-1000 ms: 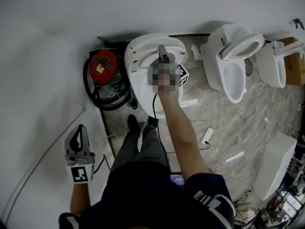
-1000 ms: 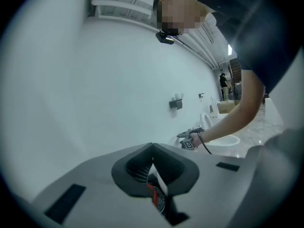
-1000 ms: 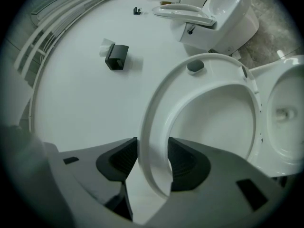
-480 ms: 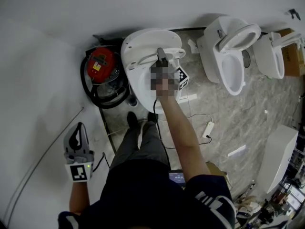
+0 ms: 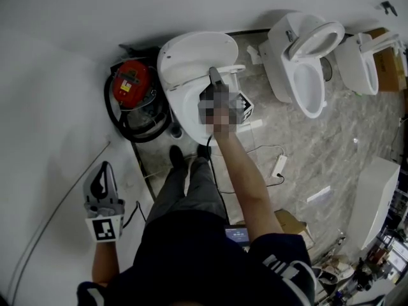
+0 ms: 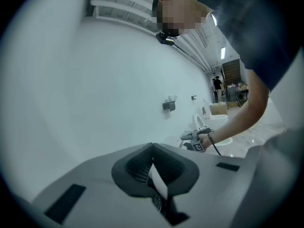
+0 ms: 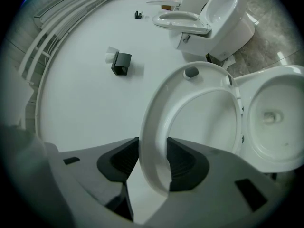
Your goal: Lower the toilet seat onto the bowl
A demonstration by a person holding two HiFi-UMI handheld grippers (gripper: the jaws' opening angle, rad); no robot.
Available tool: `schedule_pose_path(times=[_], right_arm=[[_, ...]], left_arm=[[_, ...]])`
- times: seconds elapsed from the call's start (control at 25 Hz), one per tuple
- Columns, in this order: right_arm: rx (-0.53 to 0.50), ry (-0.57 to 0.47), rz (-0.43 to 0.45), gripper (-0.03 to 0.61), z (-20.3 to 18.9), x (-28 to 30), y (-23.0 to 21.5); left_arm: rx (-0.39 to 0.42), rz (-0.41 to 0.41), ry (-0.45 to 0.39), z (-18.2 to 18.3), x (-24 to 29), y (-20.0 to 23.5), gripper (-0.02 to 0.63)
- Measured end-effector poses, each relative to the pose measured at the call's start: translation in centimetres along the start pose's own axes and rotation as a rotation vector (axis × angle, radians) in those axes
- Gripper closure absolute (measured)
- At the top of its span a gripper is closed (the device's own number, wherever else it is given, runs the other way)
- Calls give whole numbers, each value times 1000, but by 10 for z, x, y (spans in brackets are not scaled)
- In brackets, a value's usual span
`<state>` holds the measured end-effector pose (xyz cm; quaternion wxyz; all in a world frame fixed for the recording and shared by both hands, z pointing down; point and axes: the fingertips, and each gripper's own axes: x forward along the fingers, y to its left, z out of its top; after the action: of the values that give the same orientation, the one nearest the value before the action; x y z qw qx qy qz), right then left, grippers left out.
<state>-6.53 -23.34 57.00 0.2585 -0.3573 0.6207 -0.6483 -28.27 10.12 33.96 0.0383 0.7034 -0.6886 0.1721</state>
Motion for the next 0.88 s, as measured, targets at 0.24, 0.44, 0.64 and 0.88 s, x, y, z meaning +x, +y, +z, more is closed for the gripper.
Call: schedule_pose_path(times=[0.24, 0.44, 0.64, 0.88], right_arm=[[10, 9, -21, 382, 1, -22, -6], [-14, 10, -50, 385, -2, -49, -16], [-26, 12, -41, 387, -3, -70, -21], [-44, 29, -72, 397, -4, -92, -30]], left_arm=[[10, -11, -12, 3, -1, -2, 589], [5, -25, -16, 1, -3, -6, 589], [10, -43, -17, -1, -5, -12, 589], [9, -60, -23, -3, -6, -18, 589]])
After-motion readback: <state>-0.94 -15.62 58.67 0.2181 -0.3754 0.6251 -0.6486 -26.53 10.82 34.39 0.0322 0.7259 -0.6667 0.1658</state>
